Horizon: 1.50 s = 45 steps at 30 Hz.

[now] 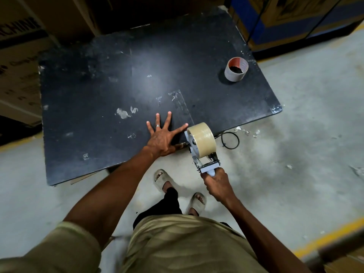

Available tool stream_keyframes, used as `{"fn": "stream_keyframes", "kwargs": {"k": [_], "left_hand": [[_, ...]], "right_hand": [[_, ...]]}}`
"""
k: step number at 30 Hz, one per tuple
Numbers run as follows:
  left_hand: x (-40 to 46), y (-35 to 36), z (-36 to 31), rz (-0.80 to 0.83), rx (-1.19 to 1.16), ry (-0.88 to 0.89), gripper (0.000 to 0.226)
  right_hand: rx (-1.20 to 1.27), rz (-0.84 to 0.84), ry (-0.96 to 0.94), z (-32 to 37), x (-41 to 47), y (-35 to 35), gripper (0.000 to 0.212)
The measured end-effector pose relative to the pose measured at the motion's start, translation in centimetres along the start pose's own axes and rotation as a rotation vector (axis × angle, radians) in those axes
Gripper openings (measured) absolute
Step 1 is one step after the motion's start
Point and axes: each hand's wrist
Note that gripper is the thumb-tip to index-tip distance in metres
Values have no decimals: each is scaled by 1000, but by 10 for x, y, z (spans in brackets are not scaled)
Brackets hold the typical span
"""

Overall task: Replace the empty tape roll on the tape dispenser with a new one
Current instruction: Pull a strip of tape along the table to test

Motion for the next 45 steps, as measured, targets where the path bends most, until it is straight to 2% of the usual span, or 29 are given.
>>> {"fn": "stream_keyframes", "kwargs": {"k": [6,10,17,20,23,27,30,34,37,45], "left_hand": [[0,-4,-3,13,-11,-16,85],[0,-3,-4,17,-8,-21,87],[-1,-4,-6,24,7,-30,92],[-3,-7,-8,13,1,-27,87],[0,-5,-6,22,8,-31,89],[0,-6,-6,33,5,-24,92],[1,-6,-6,42,3,-27,93],[0,-7,-6,46,3,-28,92],[0,-7,-6,45,18,-28,92],[-3,-12,-7,61,-33,-22,97]], "right_hand": [[-51,-17,-22,-1,1,0,22],[-98,-21,-65,-1,1,1,8],[-205,-5,-89,-5,5,4,9],[-259,19,-38,-34,7,-1,19],[-337,18,103,-77,9,-7,18],[-322,39,160,-92,10,-10,31],[-247,68,112,-71,4,-11,26],[-179,77,79,-67,5,-11,32],[-157,62,108,-63,6,-13,24],[-141,47,134,-52,0,-17,26]]}}
Point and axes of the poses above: each hand's wrist, its own x-axis towards the middle knuckle, its own y-axis out of the palm, z = x × y, and after that the axes turned 3 degrees about -x, right-handed
